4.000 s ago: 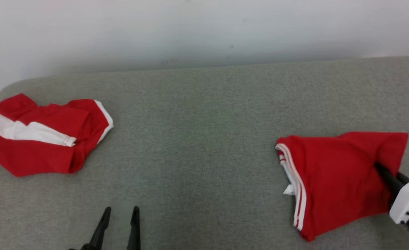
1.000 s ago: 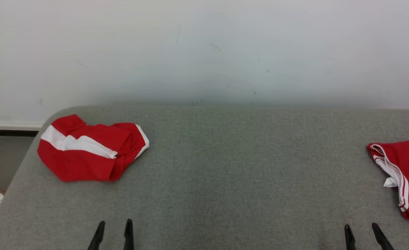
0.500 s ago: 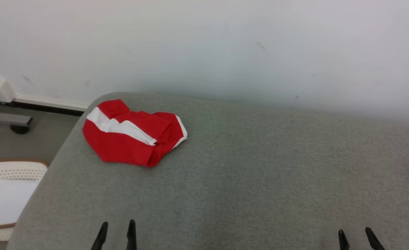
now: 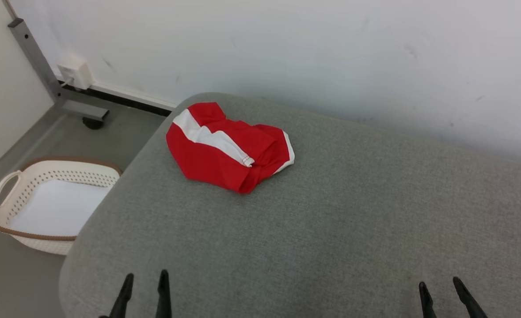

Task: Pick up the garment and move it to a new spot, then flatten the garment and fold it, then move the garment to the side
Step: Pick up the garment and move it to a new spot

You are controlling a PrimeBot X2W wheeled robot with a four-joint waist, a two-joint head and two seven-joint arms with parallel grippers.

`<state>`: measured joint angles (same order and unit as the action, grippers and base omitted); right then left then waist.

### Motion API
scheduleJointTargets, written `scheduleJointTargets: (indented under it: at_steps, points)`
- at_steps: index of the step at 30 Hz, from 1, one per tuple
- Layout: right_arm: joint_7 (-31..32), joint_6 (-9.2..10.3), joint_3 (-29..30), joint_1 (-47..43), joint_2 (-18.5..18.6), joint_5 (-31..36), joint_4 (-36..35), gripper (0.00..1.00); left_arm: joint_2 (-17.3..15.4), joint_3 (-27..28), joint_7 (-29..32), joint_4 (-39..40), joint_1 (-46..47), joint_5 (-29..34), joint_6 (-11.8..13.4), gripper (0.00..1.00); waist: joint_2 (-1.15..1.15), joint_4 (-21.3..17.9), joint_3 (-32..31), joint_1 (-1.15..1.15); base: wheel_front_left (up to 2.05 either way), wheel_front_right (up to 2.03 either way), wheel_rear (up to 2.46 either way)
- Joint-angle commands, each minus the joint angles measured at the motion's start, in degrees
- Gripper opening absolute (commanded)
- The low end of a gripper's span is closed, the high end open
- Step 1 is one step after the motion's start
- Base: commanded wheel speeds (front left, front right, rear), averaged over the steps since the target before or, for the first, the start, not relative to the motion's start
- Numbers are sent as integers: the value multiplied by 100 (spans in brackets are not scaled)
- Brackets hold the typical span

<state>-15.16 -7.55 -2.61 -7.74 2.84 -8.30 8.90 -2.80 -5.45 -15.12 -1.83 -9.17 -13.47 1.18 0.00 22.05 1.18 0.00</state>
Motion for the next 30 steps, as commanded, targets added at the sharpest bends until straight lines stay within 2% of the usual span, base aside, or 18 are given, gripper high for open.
scheduleJointTargets:
  at_steps: [1, 7, 10, 14, 15, 16, 19, 23, 30]
  points:
    - [5, 13, 48, 152, 12, 124, -53, 100, -19, 0, -2, 46, 224, -76, -50, 100, 0, -42, 262, 0, 0, 0, 0]
    - [5, 13, 334, 557, 154, 393, -204, 100, -17, 104, -1, -228, 1211, -158, -357, 100, 0, -202, 1101, 0, 0, 0, 0]
    - [5, 13, 508, 761, 297, 454, -270, 100, -65, 73, 2, -755, 1971, -301, -563, 100, 0, -230, 1506, 0, 0, 0, 0]
    - [5, 13, 682, 1062, 535, 481, -417, 100, -227, -16, 259, -1398, 3155, -419, -718, 100, 0, -253, 2085, 0, 0, 0, 0]
    - [5, 13, 682, 1062, 535, 481, -417, 100, -227, -16, 259, -1398, 3155, -419, -718, 100, 0, -253, 2085, 0, 0, 0, 0]
    - [5, 13, 753, 1231, 665, 515, -512, 100, -227, -27, 454, -1717, 3719, -575, -753, 100, 0, -262, 2397, 0, 0, 0, 0]
    - [6, 13, 787, 1475, 901, 561, -656, 100, -284, -19, 788, -2186, 4541, -771, -791, 100, 0, -280, 2857, 0, 0, 0, 0]
    - [17, 18, 839, 1744, 1182, 581, -723, 100, -437, -193, 1175, -2905, 5373, -681, -812, 100, 0, -308, 3315, 0, 0, 0, 0]
    - [95, 22, 816, 1966, 1348, 579, -689, 100, -606, -334, 1862, -4165, 6259, -569, -656, 100, 0, -409, 3611, 0, 0, 0, 0]
